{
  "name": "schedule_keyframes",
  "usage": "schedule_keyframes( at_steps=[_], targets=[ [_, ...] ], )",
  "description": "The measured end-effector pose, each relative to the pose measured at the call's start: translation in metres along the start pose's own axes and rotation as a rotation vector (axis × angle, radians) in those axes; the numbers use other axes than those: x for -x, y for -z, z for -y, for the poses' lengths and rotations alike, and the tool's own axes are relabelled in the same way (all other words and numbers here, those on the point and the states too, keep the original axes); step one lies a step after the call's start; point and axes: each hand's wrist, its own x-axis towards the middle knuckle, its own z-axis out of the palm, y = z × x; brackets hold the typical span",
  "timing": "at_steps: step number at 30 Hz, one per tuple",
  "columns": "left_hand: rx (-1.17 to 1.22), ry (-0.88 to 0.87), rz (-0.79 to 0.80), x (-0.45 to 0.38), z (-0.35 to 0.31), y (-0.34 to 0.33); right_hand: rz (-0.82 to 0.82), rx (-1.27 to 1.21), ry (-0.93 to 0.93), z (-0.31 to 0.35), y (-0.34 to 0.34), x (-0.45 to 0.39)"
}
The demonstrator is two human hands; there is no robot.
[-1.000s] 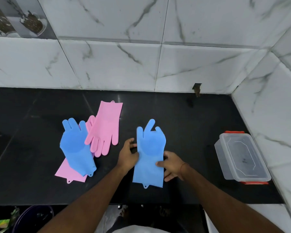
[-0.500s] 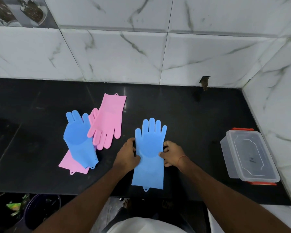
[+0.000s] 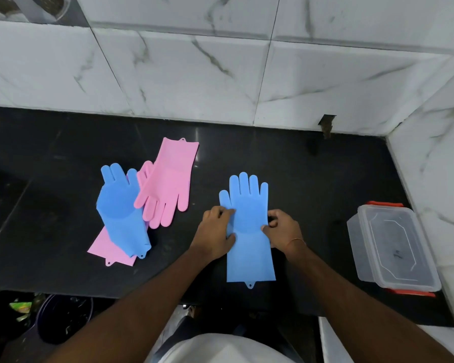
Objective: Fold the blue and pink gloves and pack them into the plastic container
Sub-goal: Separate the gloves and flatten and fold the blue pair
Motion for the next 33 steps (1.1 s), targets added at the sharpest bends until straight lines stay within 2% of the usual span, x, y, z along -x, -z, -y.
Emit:
schedule_keyframes(
  at_steps=[5, 17, 20, 23, 29, 33],
  targets=[
    [-0.191, -0.107, 0.016, -0.012, -0.033, -0.022, -0.051, 0.044, -0.034, -0.026, 0.036, -0.002],
    [-0.244, -0.131, 0.067, -0.025, -0.078, -0.052, -0.119, 0.120, -0.070, -0.065, 0.073, 0.001],
    [-0.201, -0.111, 0.020, -0.018, -0.074, -0.049, -0.210, 0.240, 0.093, -0.062, 0.064, 0.012],
    [-0.187, -0.068, -0.058, -0.006, -0.058, -0.035, -0.254, 0.253, 0.285, -0.047, 0.046, 0.021],
    [-0.240, 0.059, -0.181, 0.027, 0.015, 0.017, -0.090, 0.239, 0.495, 0.012, -0.015, 0.040],
    [-0.211, 0.281, -0.279, 0.050, 0.082, 0.066, 0.031, 0.233, 0.586, 0.062, -0.068, 0.048]
  ],
)
